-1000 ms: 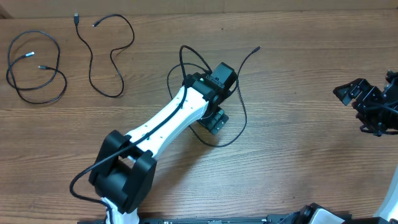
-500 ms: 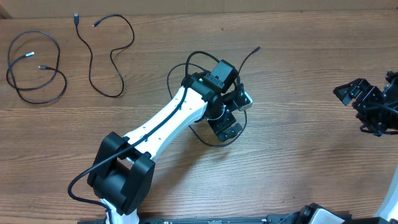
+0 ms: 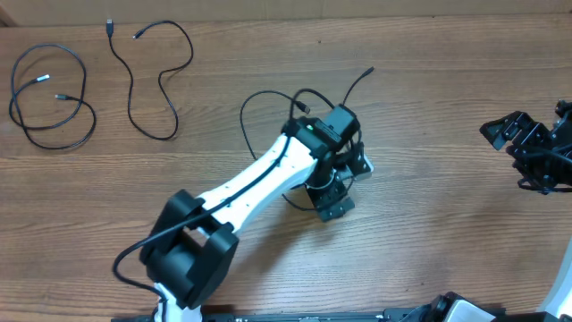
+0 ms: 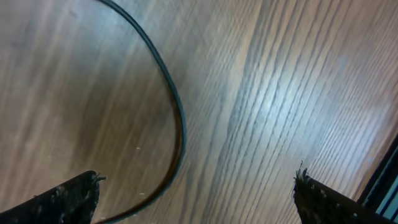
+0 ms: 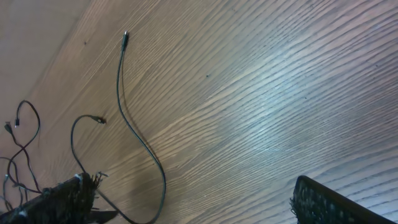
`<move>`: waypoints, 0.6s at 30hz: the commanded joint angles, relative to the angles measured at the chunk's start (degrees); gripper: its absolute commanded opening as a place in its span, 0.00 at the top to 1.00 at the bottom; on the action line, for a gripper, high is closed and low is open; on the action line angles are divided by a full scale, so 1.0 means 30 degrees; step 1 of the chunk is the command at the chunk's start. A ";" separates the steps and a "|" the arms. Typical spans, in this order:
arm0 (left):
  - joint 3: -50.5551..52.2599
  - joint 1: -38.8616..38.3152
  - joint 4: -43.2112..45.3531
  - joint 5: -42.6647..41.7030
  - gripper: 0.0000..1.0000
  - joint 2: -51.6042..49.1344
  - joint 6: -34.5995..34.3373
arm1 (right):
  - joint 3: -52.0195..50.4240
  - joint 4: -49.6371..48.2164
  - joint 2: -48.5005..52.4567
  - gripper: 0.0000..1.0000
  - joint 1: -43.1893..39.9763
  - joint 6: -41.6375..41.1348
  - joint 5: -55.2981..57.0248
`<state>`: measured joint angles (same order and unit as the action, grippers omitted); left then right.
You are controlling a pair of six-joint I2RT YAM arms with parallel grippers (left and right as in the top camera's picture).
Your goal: Untangle cables
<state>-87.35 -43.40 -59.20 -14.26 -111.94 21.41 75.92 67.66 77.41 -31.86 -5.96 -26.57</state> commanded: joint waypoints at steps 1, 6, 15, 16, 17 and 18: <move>0.0255 -0.0175 -0.0138 0.0597 0.00 -0.0984 0.0291 | 0.0342 -0.0080 -0.0299 0.00 -0.0015 0.0153 0.0066; 0.0299 -0.0153 -0.0036 0.0670 0.00 -0.1807 0.0291 | 0.0342 -0.0080 -0.0299 0.00 -0.0015 0.0153 0.0066; 0.0321 -0.0182 0.0765 0.0729 0.00 -0.3133 0.0066 | 0.0342 -0.0080 -0.0299 0.00 -0.0015 0.0153 0.0066; 0.0321 -0.0182 0.0765 0.0736 0.00 -0.3198 -0.0087 | 0.0342 -0.0080 -0.0299 0.00 -0.0015 0.0153 0.0066; 0.0321 -0.0182 0.0750 0.0736 0.00 -0.3271 -0.0262 | 0.0342 -0.0080 -0.0299 0.00 -0.0015 0.0153 0.0058; 0.0321 -0.0175 0.0721 0.0765 0.01 -0.3300 -0.0284 | 0.0342 -0.0080 -0.0299 0.00 -0.0015 0.0153 0.0066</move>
<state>-86.94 -43.70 -57.14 -12.32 -120.60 21.34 75.92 67.68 77.41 -31.83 -5.93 -26.59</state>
